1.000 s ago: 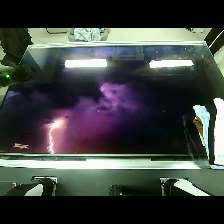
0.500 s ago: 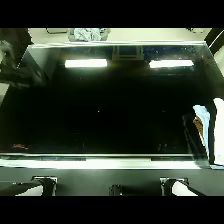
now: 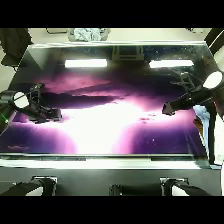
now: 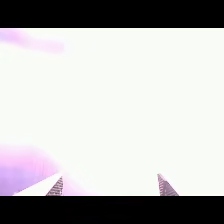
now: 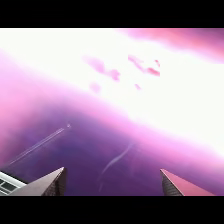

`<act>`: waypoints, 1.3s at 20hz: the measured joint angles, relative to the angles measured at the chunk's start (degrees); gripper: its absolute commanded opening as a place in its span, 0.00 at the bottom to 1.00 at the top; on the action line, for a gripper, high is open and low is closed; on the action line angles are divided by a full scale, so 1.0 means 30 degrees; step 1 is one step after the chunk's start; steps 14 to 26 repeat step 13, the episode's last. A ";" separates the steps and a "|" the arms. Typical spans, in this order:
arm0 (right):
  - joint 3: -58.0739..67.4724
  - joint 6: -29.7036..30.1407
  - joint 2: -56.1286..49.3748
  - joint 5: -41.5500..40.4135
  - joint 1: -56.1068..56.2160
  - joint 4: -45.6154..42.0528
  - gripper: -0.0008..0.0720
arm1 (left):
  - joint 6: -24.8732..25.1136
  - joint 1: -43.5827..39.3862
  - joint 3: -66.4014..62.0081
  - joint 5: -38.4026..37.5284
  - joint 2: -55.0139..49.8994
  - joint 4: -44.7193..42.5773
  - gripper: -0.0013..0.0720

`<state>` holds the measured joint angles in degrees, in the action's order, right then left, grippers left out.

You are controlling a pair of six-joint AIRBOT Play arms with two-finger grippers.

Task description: Fold the shirts.

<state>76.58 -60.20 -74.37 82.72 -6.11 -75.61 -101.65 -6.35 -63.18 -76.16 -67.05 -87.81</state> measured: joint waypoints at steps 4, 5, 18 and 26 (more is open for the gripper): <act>-0.0379 -0.0131 0.0000 -0.0444 0.0335 -0.0372 0.97 | -0.0299 -0.0109 0.0583 0.0364 0.0204 -0.0058 0.99; -0.0415 -0.0153 0.0000 -0.0444 0.0379 -0.0393 0.97 | -0.0342 -0.0131 0.0641 0.0372 0.0233 -0.0058 0.99; -0.0510 -0.0211 0.0000 -0.0612 0.0488 -0.0525 0.97 | -0.0415 -0.0138 0.0780 0.0466 0.0277 -0.0087 0.99; -0.0510 -0.0211 0.0000 -0.0612 0.0488 -0.0525 0.97 | -0.0415 -0.0138 0.0780 0.0466 0.0277 -0.0087 0.99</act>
